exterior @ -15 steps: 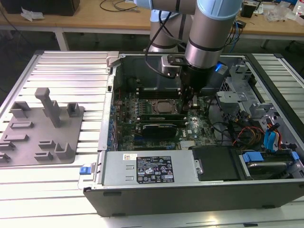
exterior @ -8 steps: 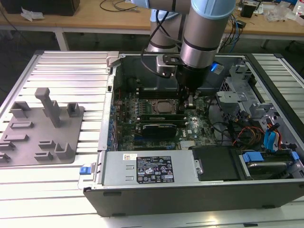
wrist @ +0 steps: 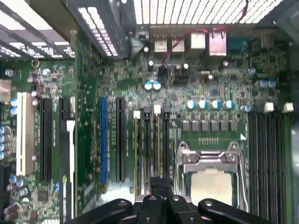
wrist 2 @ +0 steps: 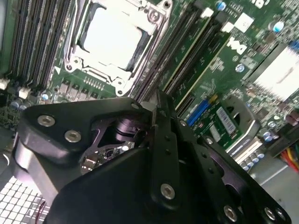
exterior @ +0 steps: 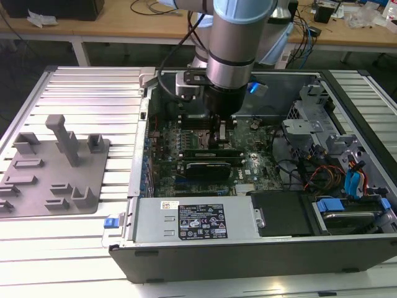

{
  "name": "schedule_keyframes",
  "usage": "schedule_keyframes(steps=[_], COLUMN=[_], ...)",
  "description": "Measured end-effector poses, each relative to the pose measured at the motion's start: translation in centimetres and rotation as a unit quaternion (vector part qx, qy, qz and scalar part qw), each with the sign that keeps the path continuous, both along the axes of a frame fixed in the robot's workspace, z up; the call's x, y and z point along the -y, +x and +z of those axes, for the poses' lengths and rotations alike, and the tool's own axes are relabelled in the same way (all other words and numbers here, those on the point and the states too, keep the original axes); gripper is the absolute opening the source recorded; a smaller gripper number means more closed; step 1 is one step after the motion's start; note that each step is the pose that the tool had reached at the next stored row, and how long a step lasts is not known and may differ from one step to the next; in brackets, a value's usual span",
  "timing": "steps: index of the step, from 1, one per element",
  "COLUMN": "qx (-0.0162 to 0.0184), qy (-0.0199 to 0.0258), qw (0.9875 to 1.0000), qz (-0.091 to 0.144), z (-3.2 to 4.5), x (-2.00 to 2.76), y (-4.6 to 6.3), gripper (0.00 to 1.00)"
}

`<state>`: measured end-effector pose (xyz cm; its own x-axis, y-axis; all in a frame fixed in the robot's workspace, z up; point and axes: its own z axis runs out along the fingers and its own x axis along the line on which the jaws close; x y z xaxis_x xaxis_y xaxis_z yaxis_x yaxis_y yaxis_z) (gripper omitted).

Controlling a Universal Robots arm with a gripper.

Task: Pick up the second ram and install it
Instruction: 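Press down the second ram until it locks into place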

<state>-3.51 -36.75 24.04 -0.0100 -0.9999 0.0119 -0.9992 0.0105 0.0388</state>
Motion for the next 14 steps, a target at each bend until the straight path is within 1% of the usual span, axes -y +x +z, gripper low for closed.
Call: schedule_keyframes(steps=[1,2,4,5,8,14], qx=[0.0000,0.0000,0.0000,0.0001,0.0003,0.0003], qy=[0.0000,0.0000,0.0000,0.0000,0.0000,0.0003], qw=[1.0000,1.0000,1.0000,1.0000,1.0000,1.0000], qz=[0.000,0.000,0.000,0.000,0.000,0.000], z=[0.00,0.00,-0.01,-0.04,-0.26,-0.40], x=[0.00,0.00,0.00,0.00,-0.08,-0.19], y=[-0.7,-1.1,-1.3,-1.5,-1.9,-1.9], gripper=[0.08,0.08,0.08,0.08,0.08,0.08])
